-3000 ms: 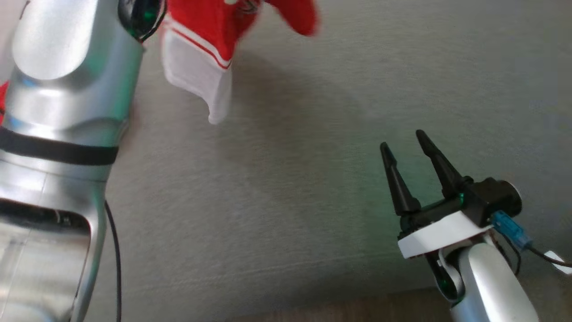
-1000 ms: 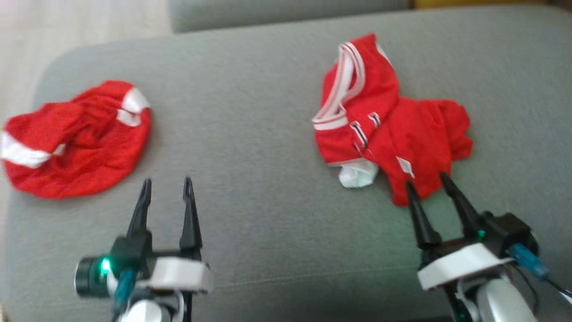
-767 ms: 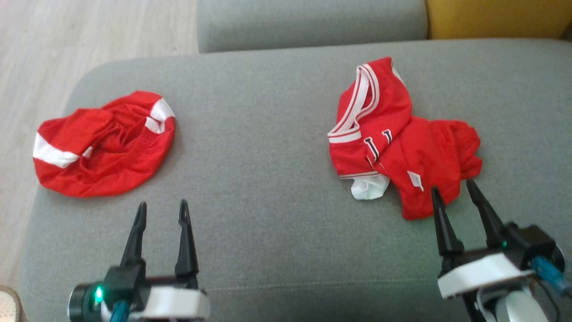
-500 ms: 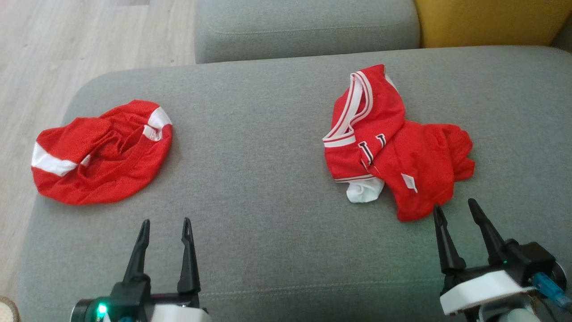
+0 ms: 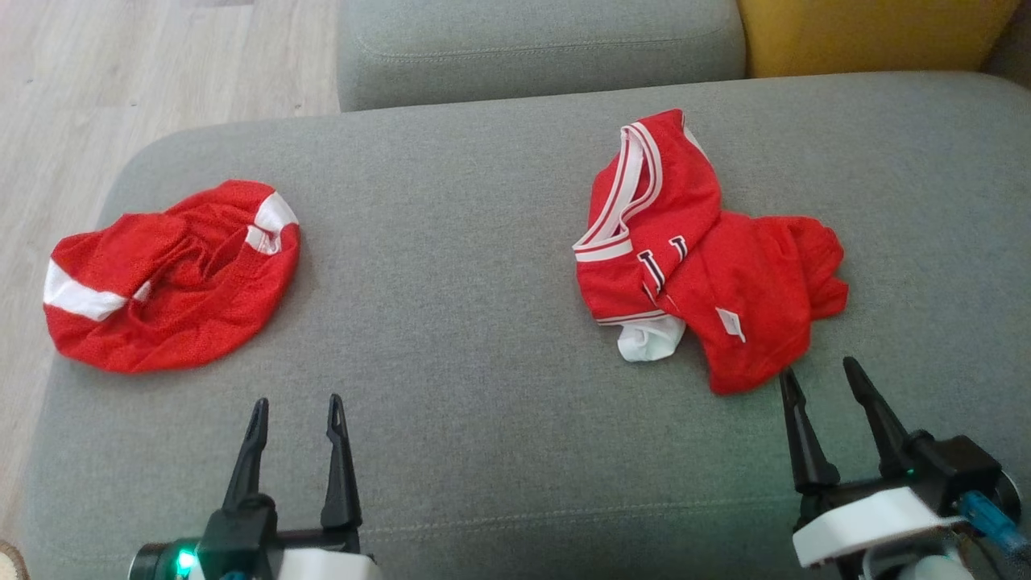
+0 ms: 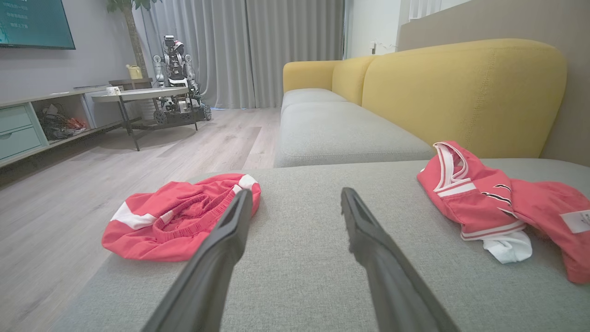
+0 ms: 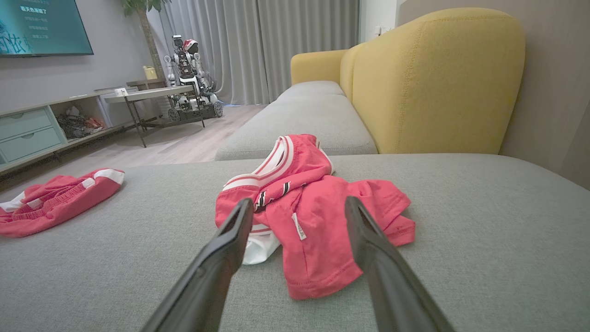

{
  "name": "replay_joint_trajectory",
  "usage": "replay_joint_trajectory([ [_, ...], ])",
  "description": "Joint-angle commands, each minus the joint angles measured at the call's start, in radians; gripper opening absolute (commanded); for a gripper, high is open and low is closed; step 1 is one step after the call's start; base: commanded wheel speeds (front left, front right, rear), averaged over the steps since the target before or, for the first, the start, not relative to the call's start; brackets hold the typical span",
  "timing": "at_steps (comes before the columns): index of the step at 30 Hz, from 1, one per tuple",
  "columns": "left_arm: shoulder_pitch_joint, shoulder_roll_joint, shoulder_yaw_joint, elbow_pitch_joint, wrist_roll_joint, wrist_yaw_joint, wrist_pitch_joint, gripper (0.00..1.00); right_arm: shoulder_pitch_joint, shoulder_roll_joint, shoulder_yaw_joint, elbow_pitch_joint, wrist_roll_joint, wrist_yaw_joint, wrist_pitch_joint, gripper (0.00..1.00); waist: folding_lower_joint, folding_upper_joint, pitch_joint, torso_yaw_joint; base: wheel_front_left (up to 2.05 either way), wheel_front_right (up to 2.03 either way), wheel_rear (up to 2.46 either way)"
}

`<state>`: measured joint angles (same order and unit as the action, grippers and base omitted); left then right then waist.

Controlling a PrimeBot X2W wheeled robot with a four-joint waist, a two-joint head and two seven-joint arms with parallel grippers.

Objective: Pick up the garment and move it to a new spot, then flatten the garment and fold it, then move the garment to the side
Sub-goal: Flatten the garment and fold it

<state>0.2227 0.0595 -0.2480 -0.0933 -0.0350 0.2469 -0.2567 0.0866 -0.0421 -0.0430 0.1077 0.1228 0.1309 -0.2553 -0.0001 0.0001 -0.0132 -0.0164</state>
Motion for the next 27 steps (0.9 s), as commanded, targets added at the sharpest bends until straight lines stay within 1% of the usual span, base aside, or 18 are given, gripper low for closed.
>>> replay_joint_trajectory([
  [1, -0.036, -0.008, 0.027, -0.028, 0.013, 0.007, -0.005, 1.0, -0.042, -0.008, 0.018, -0.037, -0.008, 0.0, -0.006, 1.0, 0.0001, -0.0001, 0.0, 0.002, 0.0, 0.0, 0.0],
  [10, -0.039, -0.009, 0.02, -0.018, 0.02, 0.007, -0.005, 1.0, -0.043, -0.008, 0.031, -0.035, -0.006, 0.0, -0.006, 1.0, 0.0001, -0.0001, -0.001, 0.007, 0.0, 0.0, 0.0],
  [14, -0.045, -0.009, 0.001, 0.009, 0.015, -0.016, -0.005, 1.0, -0.047, -0.008, 0.042, -0.035, -0.004, 0.0, -0.006, 1.0, 0.0001, -0.0001, 0.006, -0.001, 0.0, 0.0, 0.0],
  [16, -0.06, -0.009, -0.013, 0.034, -0.006, -0.043, -0.005, 1.0, -0.054, -0.008, 0.047, -0.04, -0.003, 0.0, -0.006, 1.0, 0.0001, -0.0001, 0.016, -0.009, 0.0, 0.0, 0.0],
  [18, -0.087, -0.009, -0.028, 0.064, -0.038, -0.08, -0.005, 1.0, -0.062, -0.008, 0.056, -0.047, -0.004, 0.0, -0.006, 1.0, 0.0001, -0.0001, 0.03, -0.024, 0.0, 0.0, 0.0],
  [20, -0.125, -0.009, -0.052, 0.097, -0.067, -0.126, -0.005, 1.0, -0.07, -0.008, 0.059, -0.057, -0.006, 0.0, -0.006, 1.0, 0.0001, -0.0001, 0.046, -0.041, 0.0, 0.0, 0.0],
  [23, -0.201, -0.009, -0.099, 0.167, -0.101, -0.211, -0.005, 1.0, -0.09, -0.008, 0.052, -0.076, 0.004, 0.0, -0.006, 1.0, 0.0001, -0.0001, 0.093, -0.066, 0.0, 0.0, 0.0],
  [27, -0.343, -0.009, -0.15, 0.249, -0.121, -0.288, -0.005, 1.0, -0.131, -0.008, 0.045, -0.104, 0.009, 0.0, -0.006, 1.0, 0.0001, -0.0001, 0.169, -0.087, 0.0, 0.0, 0.0],
])
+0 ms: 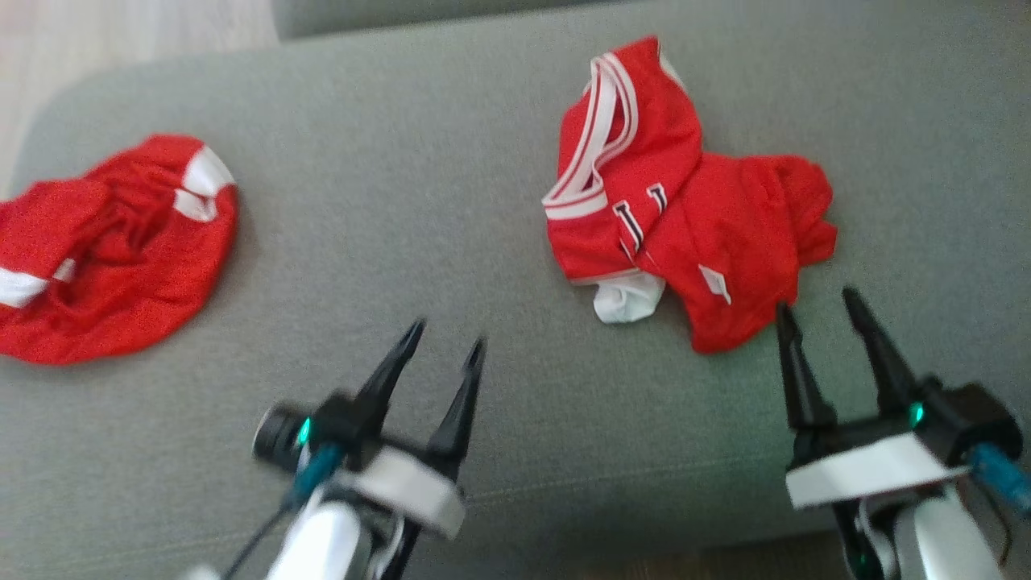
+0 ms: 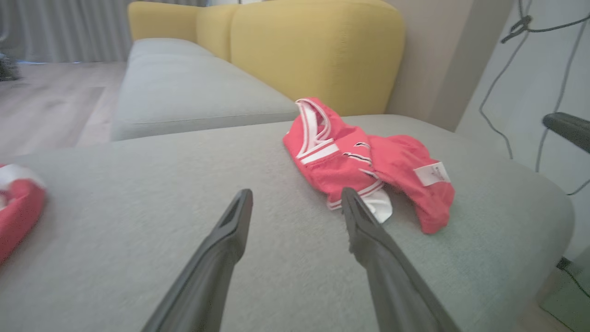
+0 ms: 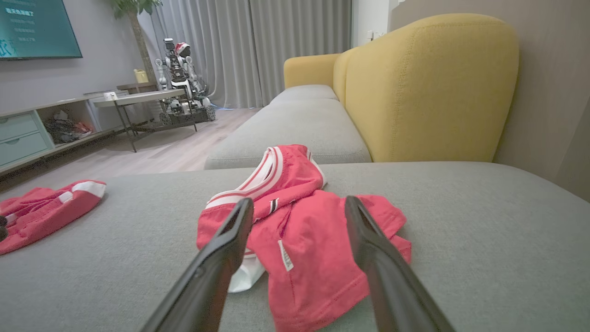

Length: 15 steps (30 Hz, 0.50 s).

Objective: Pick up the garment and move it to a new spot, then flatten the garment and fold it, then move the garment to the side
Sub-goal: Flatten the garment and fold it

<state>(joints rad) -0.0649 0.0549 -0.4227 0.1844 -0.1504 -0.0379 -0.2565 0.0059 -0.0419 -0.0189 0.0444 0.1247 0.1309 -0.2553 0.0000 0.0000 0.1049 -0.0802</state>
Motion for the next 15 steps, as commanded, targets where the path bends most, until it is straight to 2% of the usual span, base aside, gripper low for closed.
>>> replay_joint_trajectory([
  [1, -0.089, -0.005, 0.008, -0.009, -0.013, -0.018, -0.005, 1.0, -0.06, -0.008, 0.019, -0.047, 0.008, 0.0, -0.006, 1.0, 0.0, 0.0, 0.07, -0.027, 0.0, 0.0, 0.0],
  [3, -0.158, -0.005, -0.028, 0.035, -0.008, -0.039, -0.005, 1.0, -0.08, -0.008, 0.02, -0.058, 0.008, 0.0, -0.006, 1.0, 0.0, 0.0, 0.113, -0.036, 0.0, 0.0, 0.0],
  [8, -0.311, -0.005, -0.113, 0.178, -0.012, -0.052, -0.005, 1.0, -0.132, -0.008, 0.031, -0.079, 0.0, 0.0, -0.006, 1.0, 0.0, 0.0, 0.209, -0.059, 0.0, 0.0, 0.0],
  [15, -0.454, -0.005, -0.202, 0.324, -0.06, -0.038, -0.005, 1.0, -0.17, -0.008, 0.023, -0.096, 0.014, 0.0, -0.006, 1.0, 0.0, 0.0, 0.271, -0.096, 0.0, 0.0, 0.0],
])
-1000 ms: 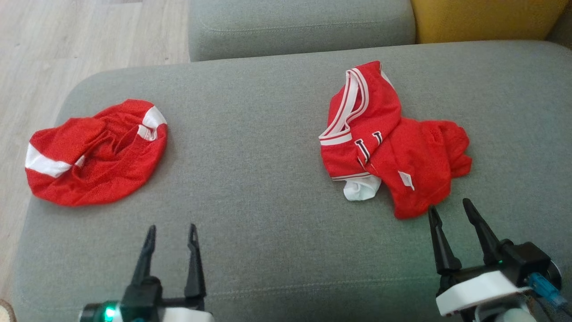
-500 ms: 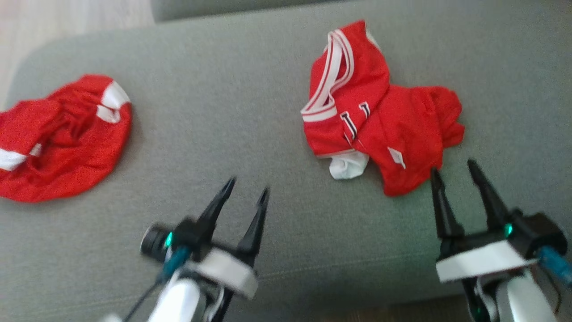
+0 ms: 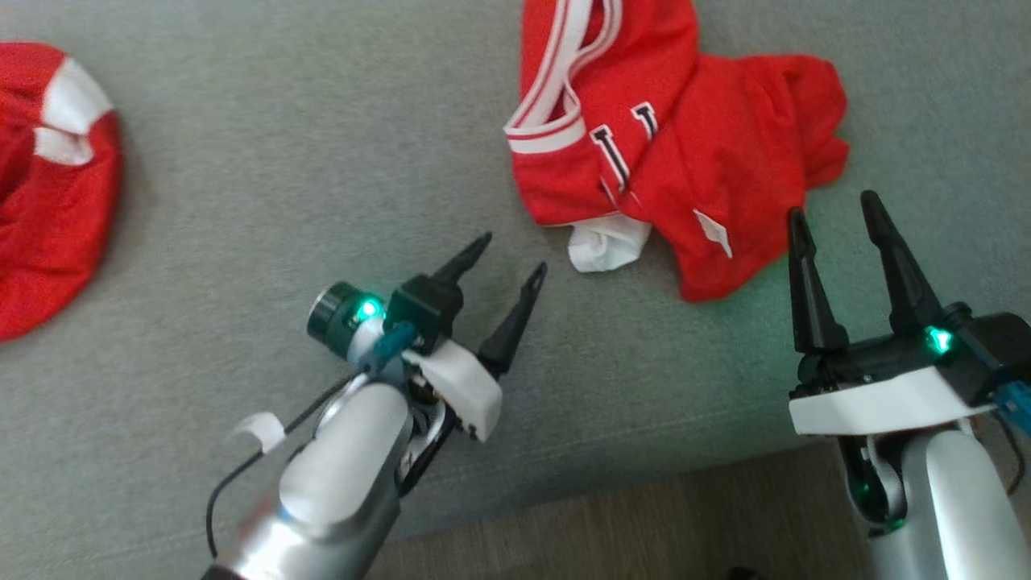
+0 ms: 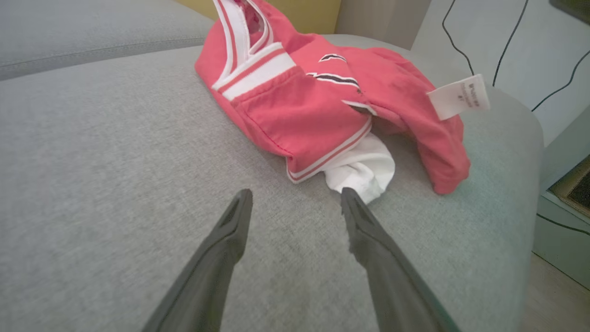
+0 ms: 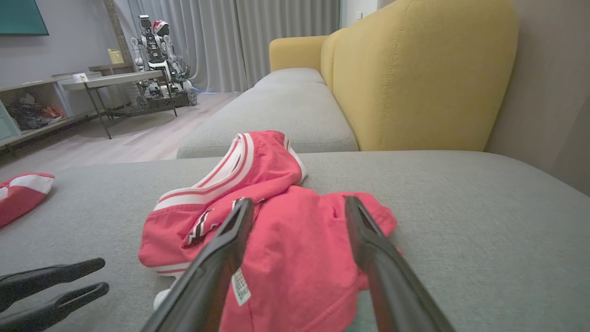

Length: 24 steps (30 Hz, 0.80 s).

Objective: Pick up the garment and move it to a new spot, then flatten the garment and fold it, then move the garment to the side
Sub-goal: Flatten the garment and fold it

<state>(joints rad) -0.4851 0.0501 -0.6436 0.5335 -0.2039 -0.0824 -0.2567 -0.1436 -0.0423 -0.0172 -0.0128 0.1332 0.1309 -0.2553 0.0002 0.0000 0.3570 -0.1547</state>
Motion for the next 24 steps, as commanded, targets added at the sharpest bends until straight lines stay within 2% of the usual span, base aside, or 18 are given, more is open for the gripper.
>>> replay_joint_trajectory([
  [1, -0.048, 0.0, 0.011, -0.018, -0.013, 0.009, -0.005, 1.0, -0.024, -0.008, 0.021, -0.041, 0.006, 0.0, -0.006, 1.0, -0.0002, 0.0, 0.022, -0.027, 0.0, 0.0, 0.0],
  [9, -0.11, 0.0, -0.023, 0.004, -0.042, 0.022, -0.005, 1.0, -0.041, -0.008, 0.027, -0.065, 0.021, 0.0, -0.006, 1.0, -0.0002, 0.0, 0.042, -0.074, 0.0, 0.0, 0.0],
  [13, -0.149, 0.0, -0.031, 0.015, 0.01, 0.053, -0.005, 1.0, -0.042, -0.008, 0.029, -0.076, 0.036, 0.0, -0.006, 1.0, -0.0002, 0.0, 0.053, -0.103, 0.0, 0.0, 0.0],
  [14, -0.152, 0.0, -0.032, 0.017, 0.019, 0.052, -0.005, 0.62, -0.042, -0.008, 0.027, -0.076, 0.038, 0.0, -0.006, 1.0, -0.0002, 0.0, 0.053, -0.107, 0.0, 0.0, 0.0],
  [15, -0.155, 0.0, -0.03, 0.018, 0.03, 0.057, -0.005, 0.12, -0.042, -0.008, 0.025, -0.075, 0.041, 0.0, -0.006, 1.0, -0.0002, 0.0, 0.053, -0.11, 0.0, 0.0, 0.0],
  [16, -0.156, 0.0, -0.027, 0.021, 0.04, 0.061, -0.005, 0.0, -0.042, -0.008, 0.023, -0.073, 0.044, 0.0, -0.006, 1.0, -0.0002, 0.0, 0.051, -0.114, 0.0, 0.0, 0.0],
  [19, -0.152, 0.0, -0.008, 0.04, 0.053, 0.074, -0.005, 0.0, -0.042, -0.008, 0.021, -0.069, 0.051, 0.0, -0.006, 1.0, -0.0002, 0.0, 0.038, -0.12, 0.0, 0.0, 0.0],
  [24, -0.133, 0.0, 0.013, 0.038, 0.05, 0.052, -0.005, 0.0, -0.035, -0.008, 0.029, -0.061, 0.058, 0.0, -0.006, 1.0, -0.0002, 0.0, 0.004, -0.119, 0.0, 0.0, 0.0],
])
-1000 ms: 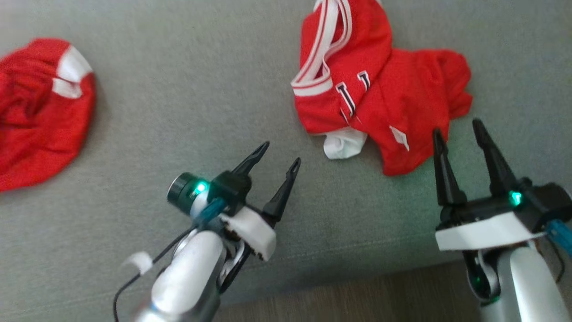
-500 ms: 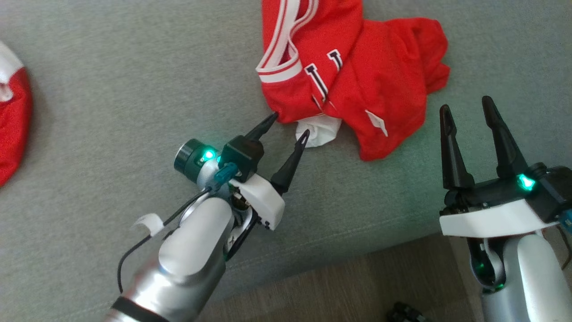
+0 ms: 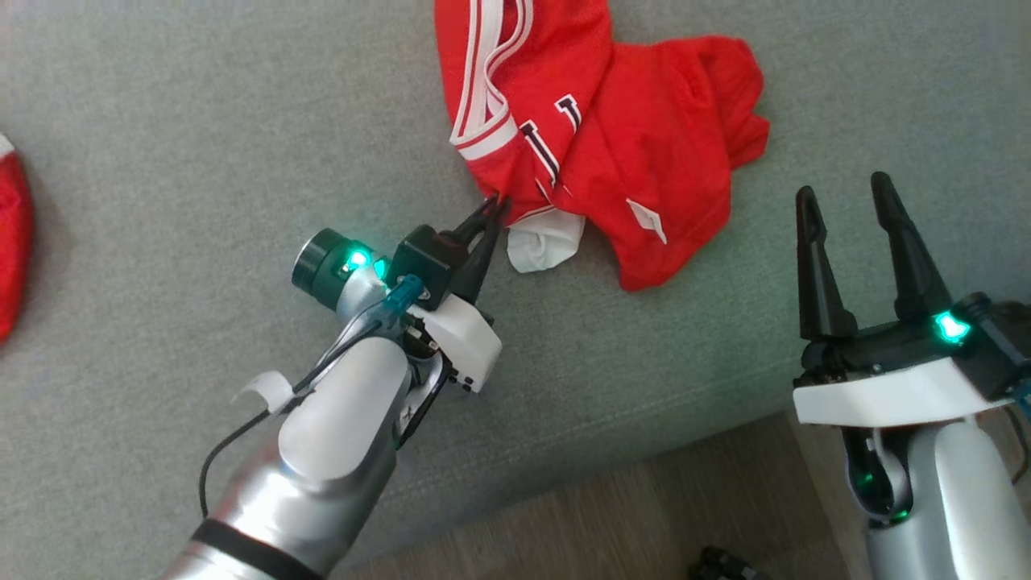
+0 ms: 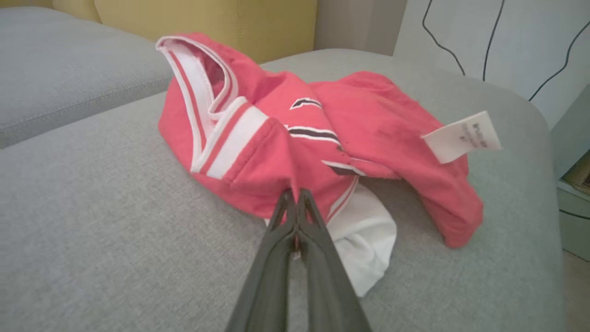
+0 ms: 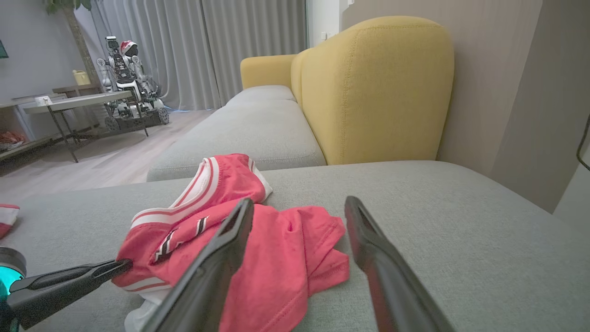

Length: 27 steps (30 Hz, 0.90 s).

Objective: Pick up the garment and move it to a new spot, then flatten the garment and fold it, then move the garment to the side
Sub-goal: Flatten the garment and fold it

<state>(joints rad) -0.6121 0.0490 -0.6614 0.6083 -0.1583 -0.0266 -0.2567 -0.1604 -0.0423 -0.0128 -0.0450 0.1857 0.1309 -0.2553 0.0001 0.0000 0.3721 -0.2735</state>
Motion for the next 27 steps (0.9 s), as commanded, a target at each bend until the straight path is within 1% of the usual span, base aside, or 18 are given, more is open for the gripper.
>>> replay_joint_trajectory([
  [1, -0.002, 0.001, 0.033, -0.05, -0.006, -0.016, -0.005, 0.0, -0.018, -0.008, 0.027, -0.029, 0.008, 0.0, -0.006, 1.0, -0.0001, 0.0, -0.018, -0.001, 0.0, 0.0, 0.0],
  [5, 0.002, 0.001, 0.024, -0.153, -0.133, -0.064, -0.005, 0.0, -0.01, -0.008, 0.033, -0.021, 0.018, 0.0, -0.006, 1.0, -0.0001, 0.0, -0.059, -0.014, 0.0, 0.0, 0.0],
  [6, -0.025, 0.001, -0.006, -0.184, -0.203, -0.081, -0.005, 0.0, -0.008, -0.008, 0.042, -0.015, 0.029, 0.0, -0.006, 1.0, -0.0001, 0.0, -0.08, -0.032, 0.0, 0.0, 0.0],
  [9, -0.114, 0.001, -0.058, -0.197, -0.308, -0.092, 0.011, 0.0, -0.006, -0.008, 0.052, -0.01, 0.05, 0.0, -0.006, 1.0, -0.0001, 0.0, -0.112, -0.072, 0.0, 0.0, 0.0],
  [12, -0.239, 0.001, -0.091, -0.219, -0.422, -0.093, 0.065, 0.0, -0.006, -0.008, 0.057, -0.003, 0.07, 0.0, -0.006, 1.0, -0.0001, 0.0, -0.141, -0.115, 0.0, 0.0, 0.0],
  [14, -0.328, 0.001, -0.1, -0.23, -0.498, -0.074, 0.098, 0.0, -0.005, -0.008, 0.061, -0.002, 0.084, 0.0, -0.006, 1.0, -0.0001, 0.0, -0.159, -0.143, 0.0, 0.0, 0.0],
  [16, -0.423, 0.001, -0.105, -0.234, -0.565, -0.044, 0.12, 0.0, -0.005, -0.008, 0.067, -0.001, 0.096, 0.0, -0.006, 1.0, -0.0001, 0.0, -0.176, -0.166, 0.0, 0.0, 0.0],
  [18, -0.526, 0.001, -0.106, -0.221, -0.604, -0.01, 0.12, 0.0, -0.004, -0.008, 0.07, -0.002, 0.105, 0.0, -0.006, 1.0, -0.0001, 0.0, -0.189, -0.182, 0.0, 0.0, 0.0],
  [21, -0.67, 0.001, -0.101, -0.178, -0.657, 0.03, 0.099, 0.0, -0.002, -0.008, 0.067, -0.006, 0.115, 0.0, -0.006, 1.0, -0.0001, 0.0, -0.196, -0.189, 0.0, 0.0, 0.0],
  [24, -0.737, 0.001, -0.095, -0.138, -0.688, 0.048, 0.086, 0.0, 0.0, -0.008, 0.064, -0.007, 0.117, 0.0, -0.006, 1.0, -0.0001, 0.0, -0.207, -0.184, 0.0, 0.0, 0.0],
  [27, -0.767, 0.001, -0.1, -0.08, -0.718, 0.051, 0.103, 0.0, 0.008, -0.008, 0.054, -0.013, 0.121, 0.0, -0.006, 1.0, -0.0001, 0.0, -0.217, -0.162, 0.0, 0.0, 0.0],
])
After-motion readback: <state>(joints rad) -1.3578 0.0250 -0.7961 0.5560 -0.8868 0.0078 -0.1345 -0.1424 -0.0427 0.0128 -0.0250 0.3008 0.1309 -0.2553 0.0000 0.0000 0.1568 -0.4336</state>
